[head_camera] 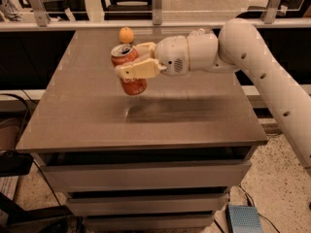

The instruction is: Place coke can upright

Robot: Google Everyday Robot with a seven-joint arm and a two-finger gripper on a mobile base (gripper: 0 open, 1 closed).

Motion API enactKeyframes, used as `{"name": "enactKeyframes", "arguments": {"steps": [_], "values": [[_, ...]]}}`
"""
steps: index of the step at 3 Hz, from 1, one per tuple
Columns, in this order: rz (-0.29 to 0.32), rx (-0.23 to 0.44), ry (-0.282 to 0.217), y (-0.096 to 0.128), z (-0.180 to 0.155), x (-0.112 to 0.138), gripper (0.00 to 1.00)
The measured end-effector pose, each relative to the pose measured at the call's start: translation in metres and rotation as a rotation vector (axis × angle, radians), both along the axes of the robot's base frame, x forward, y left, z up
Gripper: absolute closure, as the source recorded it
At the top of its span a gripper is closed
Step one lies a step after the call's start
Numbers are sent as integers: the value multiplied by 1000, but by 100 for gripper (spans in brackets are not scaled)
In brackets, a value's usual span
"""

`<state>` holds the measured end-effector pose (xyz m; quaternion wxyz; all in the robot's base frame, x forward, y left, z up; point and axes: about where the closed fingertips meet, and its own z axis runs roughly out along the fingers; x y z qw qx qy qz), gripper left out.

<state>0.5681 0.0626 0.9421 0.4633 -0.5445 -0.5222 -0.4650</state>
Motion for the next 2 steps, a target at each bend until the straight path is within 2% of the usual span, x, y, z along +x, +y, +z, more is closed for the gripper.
{"name": "enactKeyframes", "arguments": {"steps": [1, 2], "values": [[19, 3, 0, -10, -9, -4, 100], [14, 39, 22, -21, -25, -10, 100]]}}
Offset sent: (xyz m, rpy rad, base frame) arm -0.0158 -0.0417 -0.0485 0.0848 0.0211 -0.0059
